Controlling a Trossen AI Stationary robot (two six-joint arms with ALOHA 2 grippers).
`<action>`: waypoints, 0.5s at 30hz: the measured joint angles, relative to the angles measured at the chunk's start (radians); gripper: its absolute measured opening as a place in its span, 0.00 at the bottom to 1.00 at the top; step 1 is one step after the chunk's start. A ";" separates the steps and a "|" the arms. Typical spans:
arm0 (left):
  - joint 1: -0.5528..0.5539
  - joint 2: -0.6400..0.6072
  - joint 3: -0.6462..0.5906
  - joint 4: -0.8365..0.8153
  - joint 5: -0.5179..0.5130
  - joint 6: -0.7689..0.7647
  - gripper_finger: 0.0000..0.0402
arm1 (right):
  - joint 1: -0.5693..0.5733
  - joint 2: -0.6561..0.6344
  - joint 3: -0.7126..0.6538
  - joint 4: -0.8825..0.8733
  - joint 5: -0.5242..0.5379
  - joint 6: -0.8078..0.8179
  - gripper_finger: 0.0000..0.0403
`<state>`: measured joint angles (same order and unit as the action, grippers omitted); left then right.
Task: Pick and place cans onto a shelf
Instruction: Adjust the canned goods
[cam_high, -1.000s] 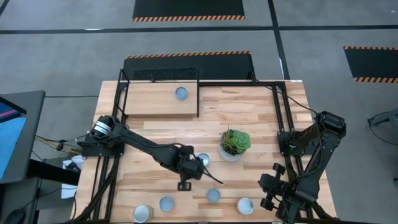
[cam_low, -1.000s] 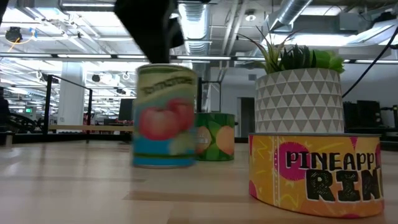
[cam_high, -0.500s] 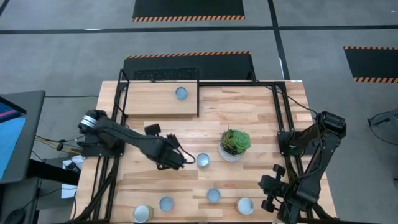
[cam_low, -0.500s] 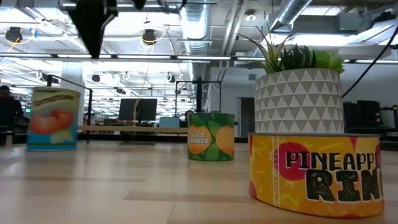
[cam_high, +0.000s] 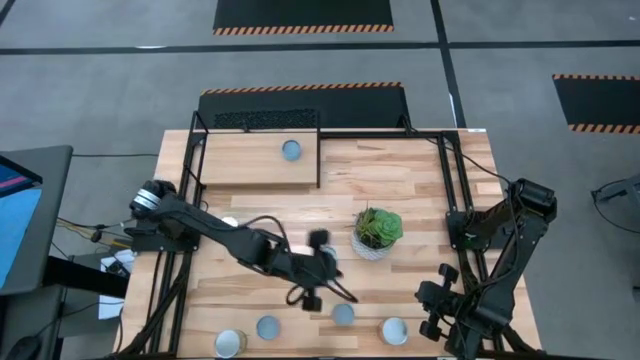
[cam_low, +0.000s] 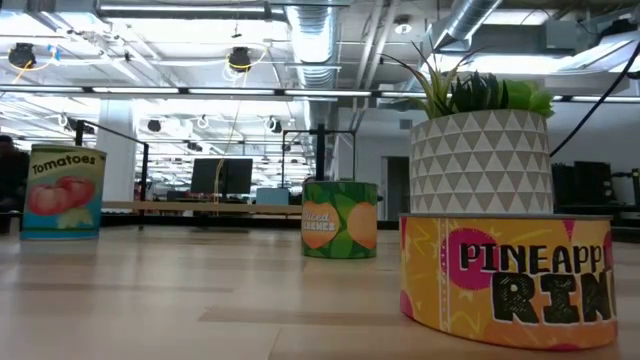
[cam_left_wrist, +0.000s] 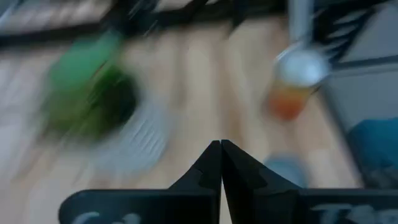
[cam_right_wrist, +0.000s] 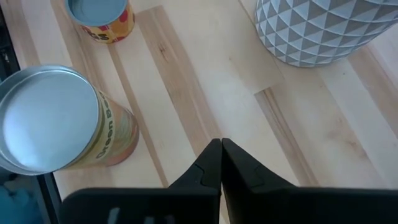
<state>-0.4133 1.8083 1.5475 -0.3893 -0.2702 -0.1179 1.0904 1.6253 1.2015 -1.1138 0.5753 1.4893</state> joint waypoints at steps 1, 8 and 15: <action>0.005 0.026 0.000 0.086 0.051 0.036 0.00 | -0.001 0.000 0.000 0.001 -0.001 -0.003 0.06; 0.013 0.214 0.131 0.278 0.191 0.130 0.00 | -0.006 0.000 0.000 -0.012 -0.006 -0.006 0.05; 0.008 0.433 0.404 0.236 0.251 0.205 0.00 | 0.020 -0.003 0.000 -0.067 -0.121 -0.002 0.05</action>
<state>-0.4053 2.2415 1.9519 -0.1530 -0.0195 0.0872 1.1101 1.6226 1.2015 -1.1806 0.4542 1.4874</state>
